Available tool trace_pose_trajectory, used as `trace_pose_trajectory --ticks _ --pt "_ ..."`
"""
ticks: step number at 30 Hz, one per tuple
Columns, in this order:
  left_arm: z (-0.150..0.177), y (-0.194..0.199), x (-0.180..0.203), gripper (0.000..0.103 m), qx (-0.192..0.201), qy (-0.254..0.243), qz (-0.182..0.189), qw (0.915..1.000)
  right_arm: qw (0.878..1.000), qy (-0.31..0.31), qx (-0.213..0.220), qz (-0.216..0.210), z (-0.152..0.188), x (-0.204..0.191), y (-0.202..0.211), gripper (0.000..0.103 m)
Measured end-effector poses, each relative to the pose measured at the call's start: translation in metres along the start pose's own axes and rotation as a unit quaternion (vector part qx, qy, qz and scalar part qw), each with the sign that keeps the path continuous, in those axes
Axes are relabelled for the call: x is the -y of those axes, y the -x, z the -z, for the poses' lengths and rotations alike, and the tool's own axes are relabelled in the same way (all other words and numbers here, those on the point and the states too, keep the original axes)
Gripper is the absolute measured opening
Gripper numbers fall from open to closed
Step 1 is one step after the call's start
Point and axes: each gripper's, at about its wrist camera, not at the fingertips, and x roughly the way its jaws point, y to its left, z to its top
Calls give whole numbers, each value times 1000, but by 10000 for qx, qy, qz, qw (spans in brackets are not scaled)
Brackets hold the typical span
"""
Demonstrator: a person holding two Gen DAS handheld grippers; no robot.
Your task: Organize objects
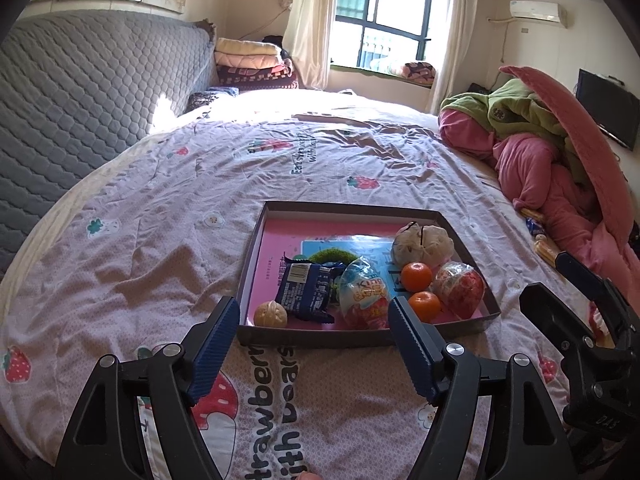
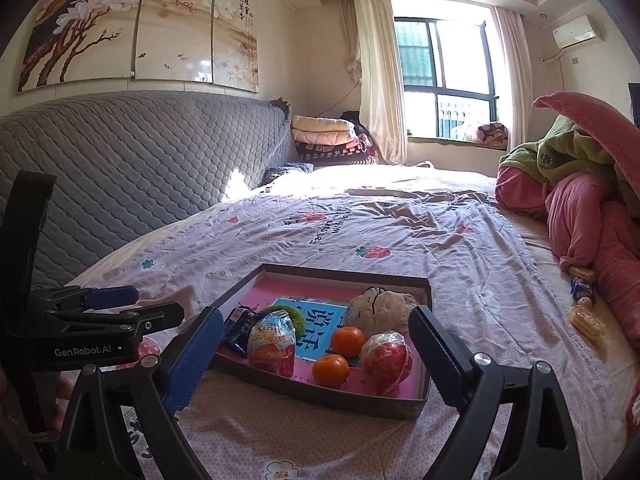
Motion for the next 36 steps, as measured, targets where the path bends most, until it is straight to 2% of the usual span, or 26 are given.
trace_pose_trajectory --ticks 3,22,30,36 --pt "3 4 2 78 36 -81 -176 9998 10000 -46 1 25 3 -1 5 94" --pt "38 -5 -2 78 -233 -38 -319 9992 9994 -77 -233 224 22 -10 11 94" --pt "50 -7 -2 78 -294 -12 -269 9992 9988 -131 -385 275 37 -16 12 94" --pt "60 -7 0 78 -340 33 -86 9994 9978 -218 -546 304 47 -15 10 94"
